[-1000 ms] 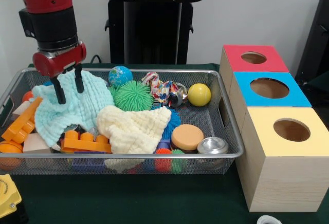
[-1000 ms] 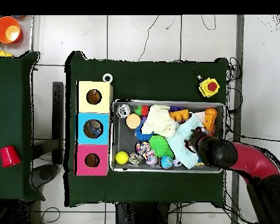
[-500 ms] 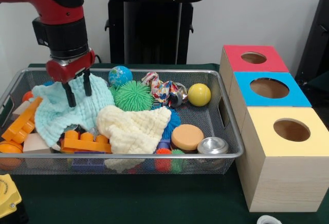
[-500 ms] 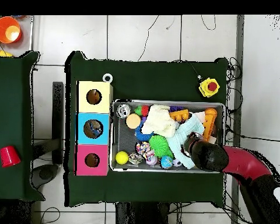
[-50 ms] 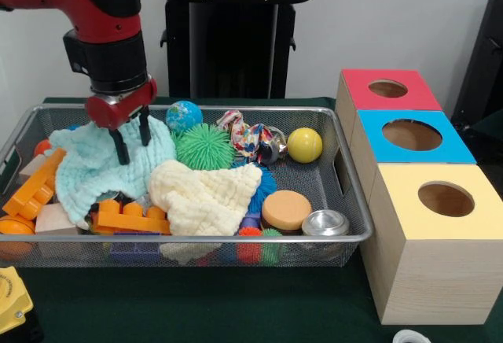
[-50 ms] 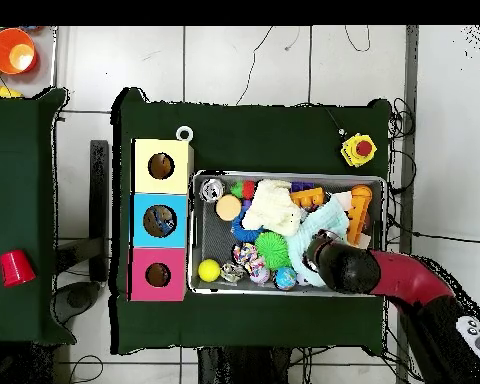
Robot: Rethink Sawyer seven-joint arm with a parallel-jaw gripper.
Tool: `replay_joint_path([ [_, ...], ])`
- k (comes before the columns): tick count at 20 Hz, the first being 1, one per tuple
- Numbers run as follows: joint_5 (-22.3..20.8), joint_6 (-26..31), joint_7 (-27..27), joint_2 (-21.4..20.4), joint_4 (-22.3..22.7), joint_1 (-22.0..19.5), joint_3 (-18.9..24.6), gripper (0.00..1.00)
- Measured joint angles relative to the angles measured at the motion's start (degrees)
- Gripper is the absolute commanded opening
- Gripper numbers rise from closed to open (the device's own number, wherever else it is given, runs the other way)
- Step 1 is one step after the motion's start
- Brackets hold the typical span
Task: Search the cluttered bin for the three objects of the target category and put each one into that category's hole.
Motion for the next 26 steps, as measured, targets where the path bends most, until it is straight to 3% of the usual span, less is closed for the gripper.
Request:
replay_joint_path([
  [11, 0.0, -2.6, 0.0, 3.0, -0.3, 0.6, 0.4, 1.0],
  [20, 0.0, -2.6, 0.0, -3.1, 2.0, 1.3, 0.6, 1.0],
  [21, 0.0, -2.6, 0.0, -4.8, 3.1, 1.8, 0.7, 0.0],
  [26, 0.0, -2.6, 0.0, -6.2, 4.3, 2.3, 1.1, 0.0],
])
